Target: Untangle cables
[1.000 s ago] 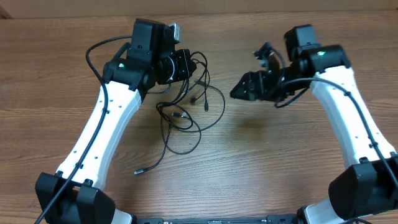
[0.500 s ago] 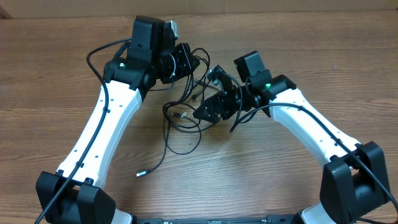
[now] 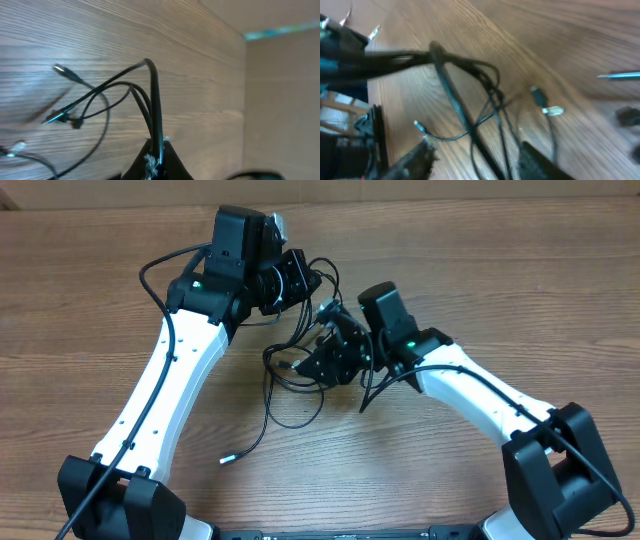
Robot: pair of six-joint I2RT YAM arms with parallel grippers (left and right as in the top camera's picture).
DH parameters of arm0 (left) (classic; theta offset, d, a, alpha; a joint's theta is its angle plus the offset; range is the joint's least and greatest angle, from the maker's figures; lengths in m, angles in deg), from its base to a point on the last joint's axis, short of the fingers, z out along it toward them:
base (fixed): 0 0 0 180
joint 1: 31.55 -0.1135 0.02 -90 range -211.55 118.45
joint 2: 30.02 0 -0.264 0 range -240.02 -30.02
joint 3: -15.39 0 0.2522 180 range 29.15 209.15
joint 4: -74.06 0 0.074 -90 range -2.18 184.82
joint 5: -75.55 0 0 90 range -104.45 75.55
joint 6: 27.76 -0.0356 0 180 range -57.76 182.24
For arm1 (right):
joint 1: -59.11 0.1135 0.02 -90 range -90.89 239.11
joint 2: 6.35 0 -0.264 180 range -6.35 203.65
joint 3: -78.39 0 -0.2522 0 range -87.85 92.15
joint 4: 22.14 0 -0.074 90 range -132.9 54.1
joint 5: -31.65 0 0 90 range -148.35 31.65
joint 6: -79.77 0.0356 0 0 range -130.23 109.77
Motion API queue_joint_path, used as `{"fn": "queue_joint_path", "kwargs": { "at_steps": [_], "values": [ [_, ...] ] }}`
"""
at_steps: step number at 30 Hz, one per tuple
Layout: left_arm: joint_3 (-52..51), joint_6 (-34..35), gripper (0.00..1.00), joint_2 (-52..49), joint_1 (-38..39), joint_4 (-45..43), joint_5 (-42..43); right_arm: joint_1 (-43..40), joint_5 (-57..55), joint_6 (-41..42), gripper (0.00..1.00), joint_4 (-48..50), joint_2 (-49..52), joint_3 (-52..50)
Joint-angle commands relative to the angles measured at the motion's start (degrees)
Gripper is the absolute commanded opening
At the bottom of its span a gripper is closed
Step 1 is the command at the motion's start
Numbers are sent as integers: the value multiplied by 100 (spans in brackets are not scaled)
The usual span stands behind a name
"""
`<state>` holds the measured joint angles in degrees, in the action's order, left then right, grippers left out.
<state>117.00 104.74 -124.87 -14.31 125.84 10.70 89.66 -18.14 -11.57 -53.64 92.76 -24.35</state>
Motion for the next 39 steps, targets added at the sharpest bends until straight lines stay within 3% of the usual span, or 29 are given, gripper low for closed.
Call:
{"fn": "queue_joint_path", "kwargs": {
  "at_steps": [1, 5, 6, 8, 14, 19, 20, 22, 26, 28, 34, 39],
  "values": [
    [61, 63, 8, -72, 101, 33, -634, 199, -103, 9, 42, 0, 37, -20],
    [46, -306, 7, -245, 179, 63, -776, 295, -116, 98, 22, -52, 35, -20],
    [44, -588, 4, -415, 192, 109, -765, 293, -114, 304, 12, -94, 35, -20],
    [44, -885, 4, -588, 192, 229, -761, 273, -114, 461, 4, -151, 35, -17],
    [44, -1587, 4, -772, 192, 490, -684, -31, -111, 1233, 4, -205, 35, -15],
    [44, -2559, 4, -726, 195, 610, -260, -446, 299, 1650, 4, -85, 33, -4],
    [44, -2686, 9, -726, 199, 678, -267, -516, 396, 1735, 4, -50, 33, -2],
    [44, -3053, 29, -726, 199, 813, -264, -658, 542, 1871, 4, -11, 33, -2],
    [44, -3359, 83, -726, 197, 863, -273, -787, 625, 1919, 4, -11, 35, -2],
    [44, -3359, 100, -726, 179, 870, -284, -820, 664, 1919, 4, -13, 33, -2],
    [212, -3379, 99, -651, -264, 1322, -306, -824, 664, 1917, 4, -79, 33, -2],
    [216, -3744, 88, -575, -782, 1871, -238, -824, 662, 1917, 4, -79, 35, -2]
  ]
}}
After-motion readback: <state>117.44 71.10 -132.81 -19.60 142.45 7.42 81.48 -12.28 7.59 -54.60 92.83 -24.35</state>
